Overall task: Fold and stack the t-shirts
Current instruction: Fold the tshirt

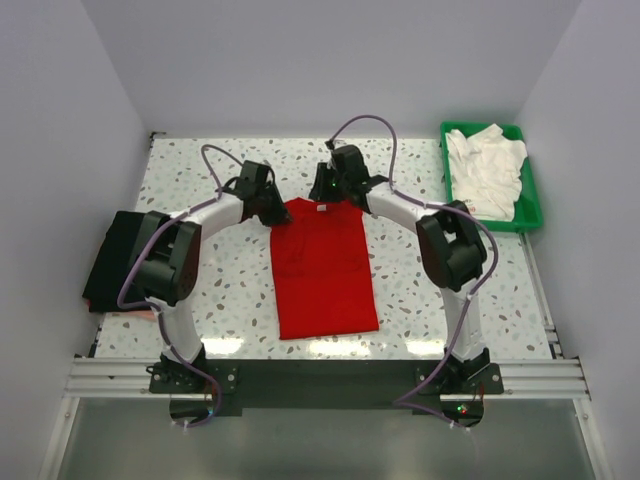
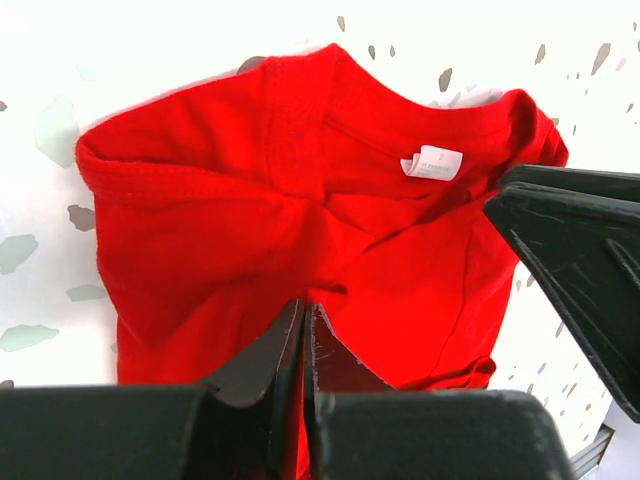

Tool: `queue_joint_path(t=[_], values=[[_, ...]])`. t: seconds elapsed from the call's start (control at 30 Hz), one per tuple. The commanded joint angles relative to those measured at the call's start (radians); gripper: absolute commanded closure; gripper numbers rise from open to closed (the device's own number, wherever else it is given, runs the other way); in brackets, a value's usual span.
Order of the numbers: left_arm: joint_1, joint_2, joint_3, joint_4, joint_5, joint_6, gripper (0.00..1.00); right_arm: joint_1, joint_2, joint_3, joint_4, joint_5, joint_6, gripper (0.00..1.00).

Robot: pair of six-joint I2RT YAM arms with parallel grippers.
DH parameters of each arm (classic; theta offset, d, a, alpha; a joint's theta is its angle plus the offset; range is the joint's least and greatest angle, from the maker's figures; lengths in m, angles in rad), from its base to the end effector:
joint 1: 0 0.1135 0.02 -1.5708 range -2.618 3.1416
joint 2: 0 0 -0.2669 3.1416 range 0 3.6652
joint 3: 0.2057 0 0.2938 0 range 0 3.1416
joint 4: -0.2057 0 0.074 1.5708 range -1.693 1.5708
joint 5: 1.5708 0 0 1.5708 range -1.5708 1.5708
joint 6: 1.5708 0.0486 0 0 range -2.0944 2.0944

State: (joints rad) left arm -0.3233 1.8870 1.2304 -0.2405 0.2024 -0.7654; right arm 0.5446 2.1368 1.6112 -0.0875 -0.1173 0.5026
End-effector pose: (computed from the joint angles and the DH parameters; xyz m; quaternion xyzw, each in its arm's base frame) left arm 0.4172 -0.1501 0.1441 -0.1733 0.9234 -0.2519 0.2319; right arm 0.4607 0.2857 0.1760 -0.0456 0.8852 0.2750 0.3723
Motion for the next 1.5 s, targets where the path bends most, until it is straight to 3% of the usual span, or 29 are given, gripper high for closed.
queue_joint_path(t=[0.0, 0.1, 0.17, 0.3, 0.57, 0.87, 1.0, 1.1, 1.23, 1.47], values=[[-0.007, -0.037, -0.006, 0.032, 0.011, 0.026, 0.93, -0.006, -0.084, -0.019, 0.020, 0.042, -0.033, 0.69], [-0.007, -0.034, 0.001, 0.012, -0.014, 0.041, 0.91, -0.006, -0.101, -0.037, 0.014, 0.051, -0.041, 0.69], [-0.007, -0.023, 0.017, -0.008, -0.049, 0.051, 0.79, -0.006, -0.117, -0.053, 0.018, 0.054, -0.044, 0.69], [-0.005, 0.006, 0.052, -0.029, -0.078, 0.078, 0.67, -0.006, -0.138, -0.086, 0.023, 0.056, -0.049, 0.69], [-0.013, 0.041, 0.069, 0.015, 0.008, 0.086, 0.64, -0.006, -0.155, -0.120, 0.026, 0.056, -0.055, 0.69], [-0.029, 0.061, 0.087, -0.013, -0.017, 0.100, 0.64, -0.006, -0.175, -0.145, 0.026, 0.067, -0.061, 0.69], [-0.037, 0.060, 0.087, -0.017, -0.018, 0.101, 0.72, -0.006, -0.178, -0.152, 0.025, 0.068, -0.064, 0.69], [-0.042, 0.032, 0.078, -0.014, -0.008, 0.101, 0.88, -0.006, -0.186, -0.163, 0.023, 0.077, -0.067, 0.69], [-0.046, -0.031, 0.047, 0.004, 0.018, 0.094, 0.98, -0.008, -0.187, -0.168, 0.011, 0.100, -0.076, 0.69], [-0.051, -0.146, -0.040, 0.049, 0.049, 0.095, 1.00, -0.009, -0.179, -0.169, -0.004, 0.114, -0.084, 0.69]])
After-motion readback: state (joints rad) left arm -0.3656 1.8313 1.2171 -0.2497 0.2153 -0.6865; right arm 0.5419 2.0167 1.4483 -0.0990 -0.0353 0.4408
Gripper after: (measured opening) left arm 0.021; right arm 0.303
